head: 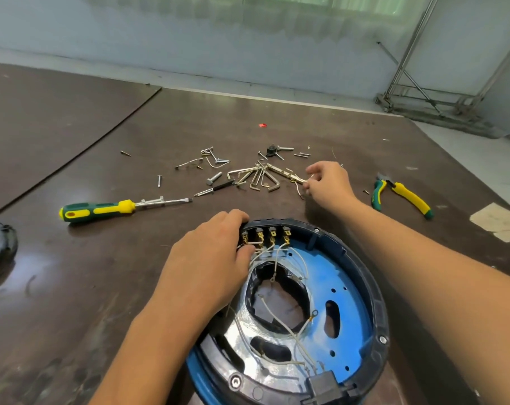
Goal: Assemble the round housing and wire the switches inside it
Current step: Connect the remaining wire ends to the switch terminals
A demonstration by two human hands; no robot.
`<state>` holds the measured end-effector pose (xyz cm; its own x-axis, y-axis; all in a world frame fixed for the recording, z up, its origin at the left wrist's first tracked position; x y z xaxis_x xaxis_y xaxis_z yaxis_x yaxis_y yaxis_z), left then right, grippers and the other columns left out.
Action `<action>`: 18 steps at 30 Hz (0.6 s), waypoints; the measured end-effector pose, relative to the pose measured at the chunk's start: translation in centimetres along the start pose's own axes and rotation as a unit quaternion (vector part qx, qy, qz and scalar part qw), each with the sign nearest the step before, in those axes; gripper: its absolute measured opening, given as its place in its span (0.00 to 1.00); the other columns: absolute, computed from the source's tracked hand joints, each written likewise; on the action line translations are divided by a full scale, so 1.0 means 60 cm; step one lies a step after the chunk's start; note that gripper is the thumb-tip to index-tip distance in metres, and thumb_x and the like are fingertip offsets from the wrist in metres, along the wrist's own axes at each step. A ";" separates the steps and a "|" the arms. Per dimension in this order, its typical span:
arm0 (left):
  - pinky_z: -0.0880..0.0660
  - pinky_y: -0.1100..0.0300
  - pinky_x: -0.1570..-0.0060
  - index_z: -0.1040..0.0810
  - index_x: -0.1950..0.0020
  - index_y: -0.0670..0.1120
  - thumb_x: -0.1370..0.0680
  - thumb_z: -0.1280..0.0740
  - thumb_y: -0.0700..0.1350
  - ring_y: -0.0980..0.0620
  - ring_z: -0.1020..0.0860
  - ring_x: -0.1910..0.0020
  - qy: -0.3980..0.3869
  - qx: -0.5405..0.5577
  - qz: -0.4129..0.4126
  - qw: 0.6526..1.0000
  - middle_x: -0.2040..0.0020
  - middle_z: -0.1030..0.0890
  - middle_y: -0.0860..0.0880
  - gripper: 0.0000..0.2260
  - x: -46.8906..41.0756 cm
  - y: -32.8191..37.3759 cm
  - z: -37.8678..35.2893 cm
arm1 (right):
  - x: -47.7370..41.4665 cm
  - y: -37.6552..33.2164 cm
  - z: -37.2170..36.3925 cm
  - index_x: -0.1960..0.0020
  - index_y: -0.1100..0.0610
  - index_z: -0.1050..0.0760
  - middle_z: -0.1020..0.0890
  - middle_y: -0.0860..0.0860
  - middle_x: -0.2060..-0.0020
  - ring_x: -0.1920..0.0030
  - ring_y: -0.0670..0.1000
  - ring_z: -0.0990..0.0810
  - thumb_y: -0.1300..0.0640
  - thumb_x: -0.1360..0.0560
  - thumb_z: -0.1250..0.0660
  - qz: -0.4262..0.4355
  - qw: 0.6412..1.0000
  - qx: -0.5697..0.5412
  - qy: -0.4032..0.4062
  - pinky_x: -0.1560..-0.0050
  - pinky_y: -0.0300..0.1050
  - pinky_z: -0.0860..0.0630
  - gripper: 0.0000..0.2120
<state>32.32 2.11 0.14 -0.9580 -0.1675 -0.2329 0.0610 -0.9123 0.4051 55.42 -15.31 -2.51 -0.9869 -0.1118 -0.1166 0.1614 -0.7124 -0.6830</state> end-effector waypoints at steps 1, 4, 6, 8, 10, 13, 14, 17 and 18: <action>0.28 0.56 0.52 0.34 0.33 0.59 0.21 0.37 0.56 0.53 0.24 0.43 0.000 0.002 -0.001 1.000 0.39 0.25 0.59 0.17 -0.001 0.000 0.000 | -0.006 -0.001 -0.010 0.40 0.62 0.21 0.18 0.61 0.44 0.42 0.59 0.20 0.65 0.22 0.36 0.000 1.000 0.029 -0.011 0.37 0.52 0.24 0.12; 0.27 0.55 0.50 0.33 0.33 0.59 0.21 0.36 0.56 0.53 0.24 0.42 -0.001 0.009 -0.002 1.000 0.40 0.25 0.59 0.17 -0.002 -0.001 -0.001 | -0.006 -0.008 -0.039 0.46 0.62 0.17 0.16 0.61 0.47 0.43 0.61 0.20 0.61 0.22 0.33 0.021 0.989 0.135 -0.057 0.41 0.51 0.23 0.09; 0.27 0.55 0.50 0.33 0.33 0.59 0.21 0.36 0.55 0.53 0.24 0.42 -0.002 0.011 -0.002 1.000 0.40 0.25 0.59 0.17 -0.003 -0.002 -0.001 | -0.001 -0.012 -0.046 0.48 0.62 0.17 0.16 0.61 0.49 0.44 0.61 0.20 0.60 0.23 0.31 0.034 0.984 0.165 -0.065 0.44 0.51 0.23 0.07; 0.28 0.56 0.51 0.33 0.33 0.59 0.21 0.36 0.55 0.53 0.24 0.43 -0.002 0.008 -0.003 1.000 0.40 0.25 0.59 0.17 -0.004 -0.003 -0.002 | 0.005 -0.014 -0.044 0.49 0.61 0.17 0.16 0.61 0.50 0.46 0.61 0.19 0.60 0.23 0.31 0.040 0.981 0.179 -0.060 0.44 0.53 0.22 0.07; 0.30 0.57 0.53 0.33 0.33 0.59 0.21 0.36 0.55 0.53 0.24 0.43 -0.002 0.005 -0.001 1.000 0.40 0.25 0.59 0.17 -0.003 -0.003 -0.002 | 0.015 -0.011 -0.039 0.52 0.61 0.17 0.16 0.60 0.51 0.47 0.61 0.19 0.62 0.23 0.33 0.041 0.979 0.189 -0.063 0.45 0.53 0.21 0.06; 0.31 0.57 0.53 0.33 0.33 0.58 0.21 0.36 0.55 0.53 0.24 0.42 -0.006 0.003 0.000 1.000 0.39 0.25 0.59 0.17 -0.002 -0.002 -0.002 | 0.041 -0.004 -0.024 0.56 0.59 0.18 0.15 0.58 0.55 0.50 0.58 0.18 0.62 0.24 0.33 0.050 0.974 0.207 -0.076 0.47 0.53 0.20 0.06; 0.31 0.57 0.53 0.33 0.32 0.58 0.21 0.36 0.55 0.53 0.24 0.42 -0.008 0.002 0.000 1.000 0.39 0.25 0.58 0.17 -0.002 -0.002 -0.002 | 0.052 -0.001 -0.018 0.58 0.58 0.18 0.15 0.57 0.57 0.51 0.57 0.18 0.62 0.24 0.33 0.055 0.972 0.212 -0.081 0.48 0.52 0.20 0.07; 0.29 0.56 0.52 0.33 0.32 0.58 0.20 0.37 0.55 0.52 0.24 0.42 -0.012 0.001 0.000 1.000 0.38 0.25 0.58 0.17 0.000 0.000 0.000 | 0.089 0.007 0.003 0.63 0.55 0.20 0.16 0.54 0.63 0.56 0.55 0.18 0.63 0.25 0.32 0.079 0.967 0.225 -0.093 0.52 0.49 0.21 0.09; 0.28 0.55 0.51 0.33 0.32 0.58 0.20 0.37 0.55 0.52 0.24 0.42 -0.013 0.002 -0.001 1.000 0.38 0.25 0.58 0.17 0.000 0.000 0.000 | 0.101 0.010 0.009 0.64 0.56 0.19 0.16 0.53 0.64 0.57 0.55 0.18 0.63 0.25 0.32 0.084 0.966 0.223 -0.096 0.53 0.49 0.21 0.09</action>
<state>32.31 2.09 0.16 -0.9651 -0.1565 -0.2102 0.0590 -0.9113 0.4075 49.56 -16.80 -3.25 -0.9370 -0.3478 -0.0339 0.3428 -0.8959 -0.2826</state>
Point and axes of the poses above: each hand's wrist, its own x-axis away from the middle knuckle, its own z-axis out of the back of the hand, y = z × x, the point moved 9 cm from there along -x, towards the middle knuckle
